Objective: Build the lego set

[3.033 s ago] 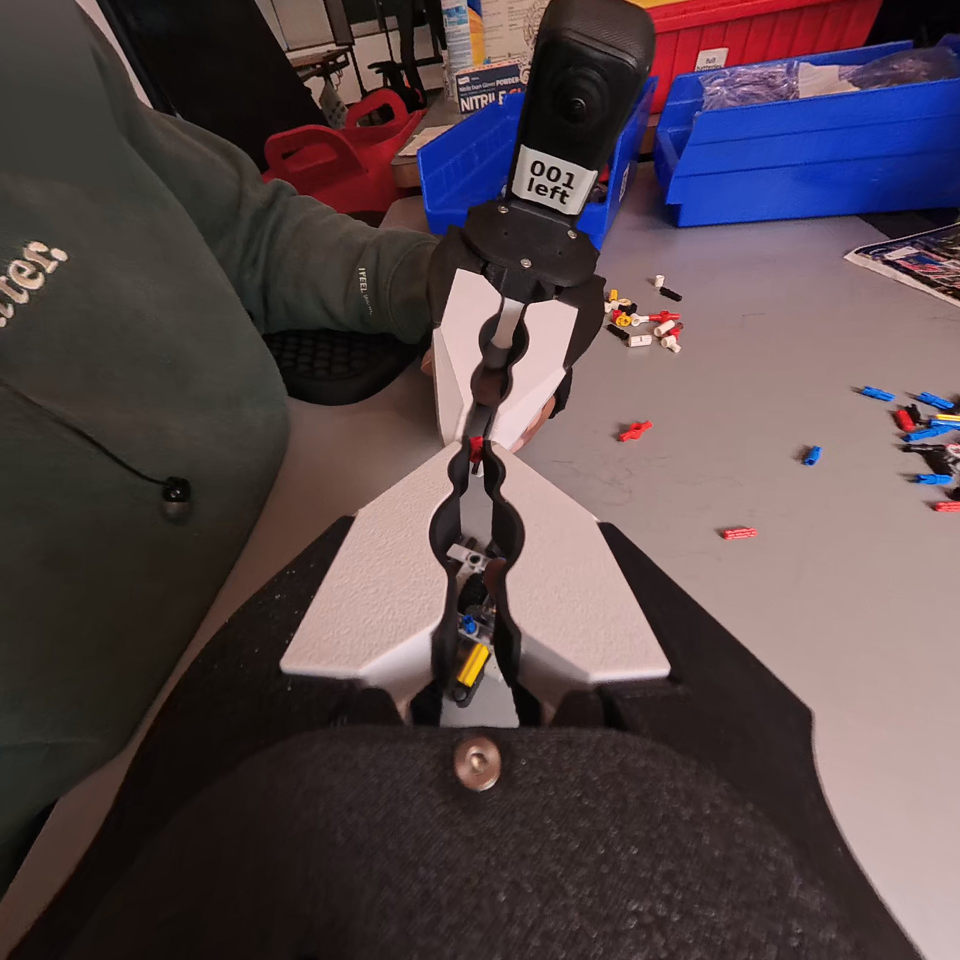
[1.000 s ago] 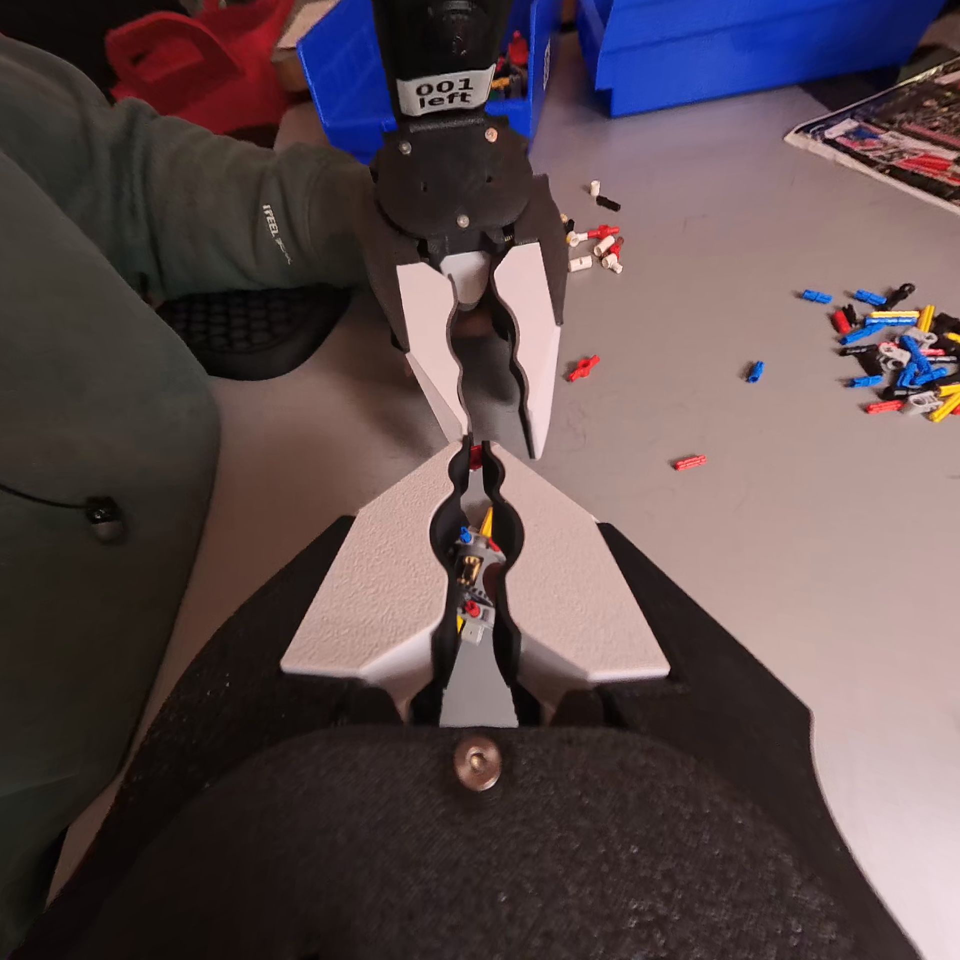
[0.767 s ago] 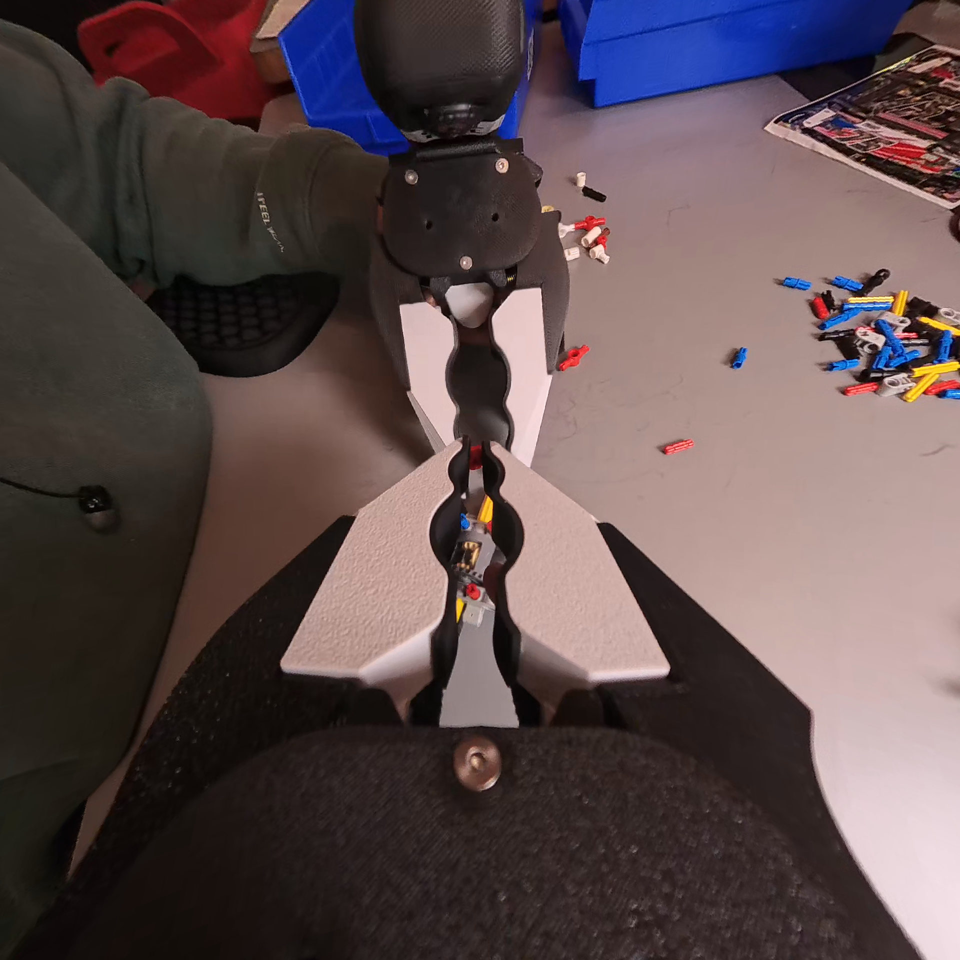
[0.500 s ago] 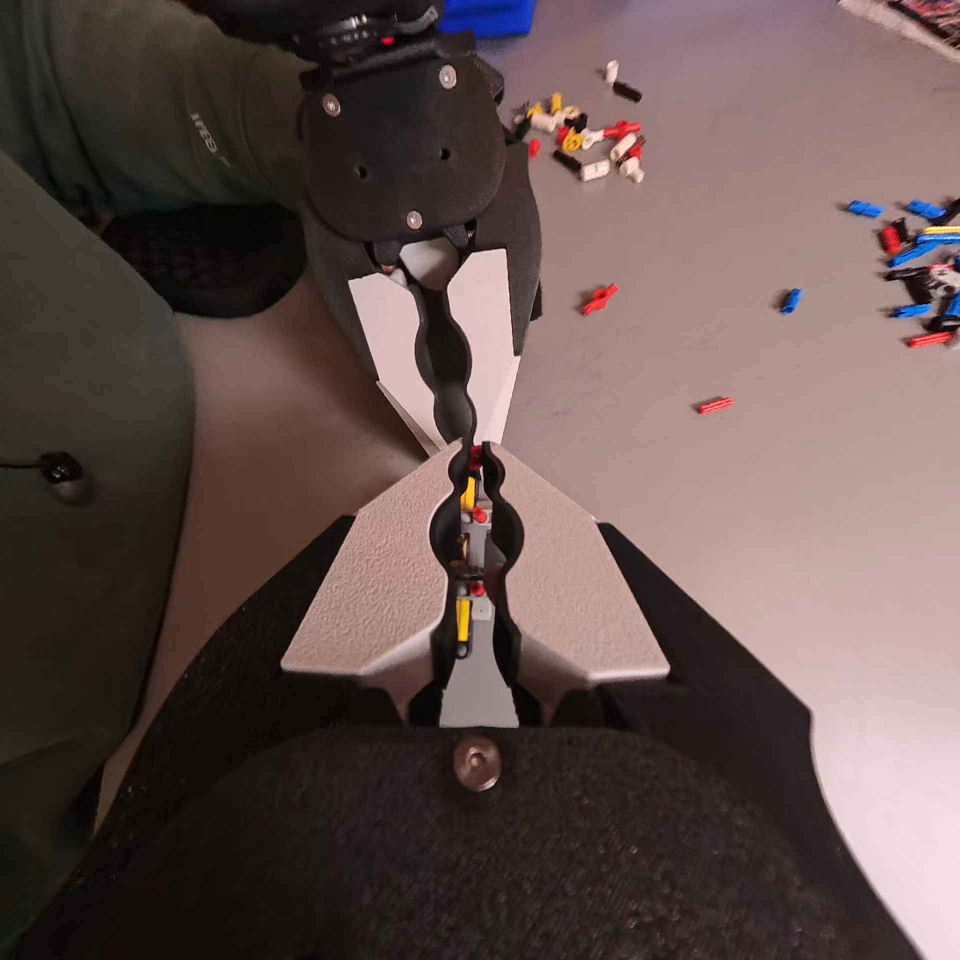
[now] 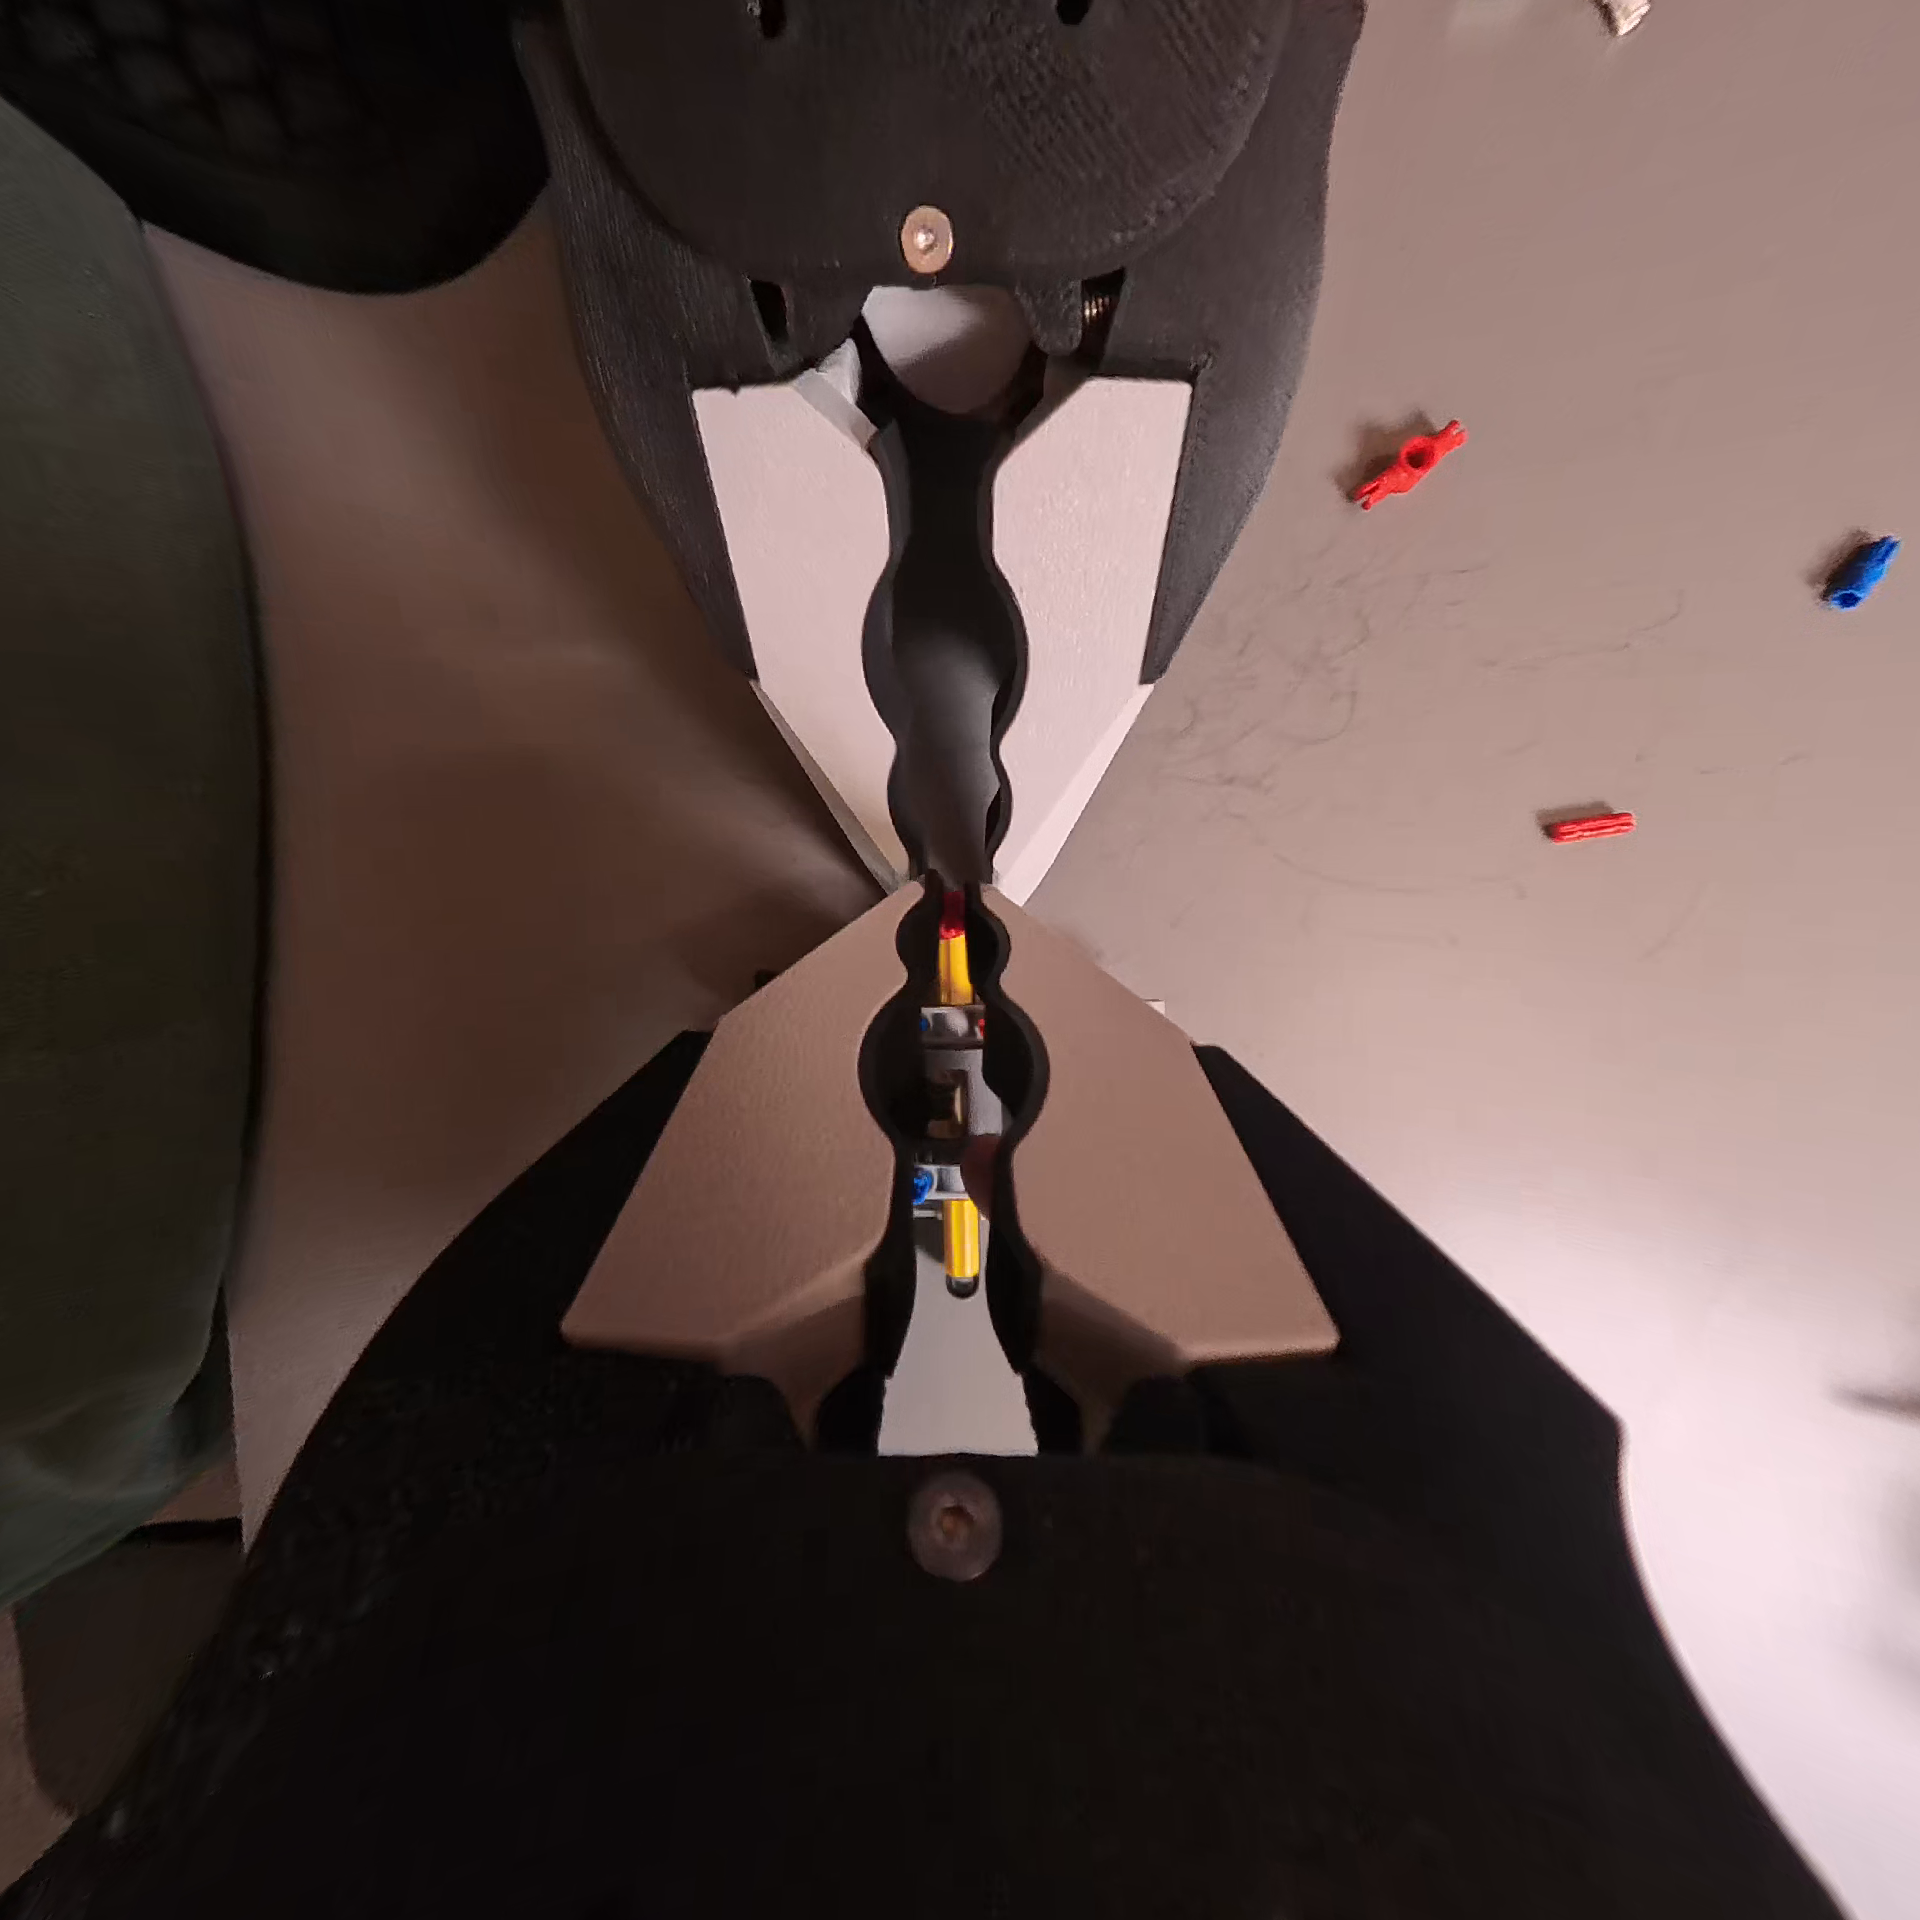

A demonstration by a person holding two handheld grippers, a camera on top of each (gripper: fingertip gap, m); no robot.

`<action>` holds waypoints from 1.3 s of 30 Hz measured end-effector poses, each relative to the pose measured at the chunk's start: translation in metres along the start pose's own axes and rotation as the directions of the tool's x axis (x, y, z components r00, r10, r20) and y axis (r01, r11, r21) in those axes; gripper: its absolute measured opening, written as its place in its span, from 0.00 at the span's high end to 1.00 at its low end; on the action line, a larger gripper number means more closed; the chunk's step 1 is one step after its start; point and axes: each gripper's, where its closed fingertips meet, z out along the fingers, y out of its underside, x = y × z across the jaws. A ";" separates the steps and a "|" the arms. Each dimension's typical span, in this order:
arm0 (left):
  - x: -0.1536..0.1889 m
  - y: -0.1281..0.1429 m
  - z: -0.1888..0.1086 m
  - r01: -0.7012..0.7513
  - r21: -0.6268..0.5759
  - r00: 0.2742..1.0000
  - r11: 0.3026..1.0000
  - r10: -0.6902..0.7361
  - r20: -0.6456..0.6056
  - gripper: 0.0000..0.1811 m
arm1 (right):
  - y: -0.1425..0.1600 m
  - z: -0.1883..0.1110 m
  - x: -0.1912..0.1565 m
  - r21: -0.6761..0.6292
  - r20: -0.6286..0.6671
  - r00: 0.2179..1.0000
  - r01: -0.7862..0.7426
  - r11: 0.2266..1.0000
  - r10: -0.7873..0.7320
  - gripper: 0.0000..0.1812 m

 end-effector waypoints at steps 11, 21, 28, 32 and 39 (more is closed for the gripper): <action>0.000 0.000 0.000 -0.025 0.001 1.000 1.000 0.025 0.017 0.97 | 0.004 0.005 0.001 -0.101 -0.043 0.999 0.000 0.995 -0.004 0.99; 0.000 -0.002 0.003 -0.023 0.000 0.999 1.000 0.023 0.037 0.97 | 0.007 0.004 0.002 -0.132 -0.103 0.994 -0.049 0.990 0.035 0.99; 0.000 -0.001 0.003 -0.026 0.000 0.999 1.000 0.026 0.046 0.97 | 0.008 0.005 0.002 -0.111 -0.144 0.985 -0.111 0.988 0.095 0.99; 0.000 -0.002 0.003 -0.029 0.000 0.998 1.000 0.029 0.055 0.97 | 0.009 0.005 0.002 -0.100 -0.149 0.981 -0.141 0.985 0.125 0.99; 0.001 -0.003 0.003 -0.009 0.003 0.998 1.000 0.008 0.063 0.96 | 0.009 0.005 0.000 -0.100 -0.145 0.977 -0.172 0.980 0.157 0.99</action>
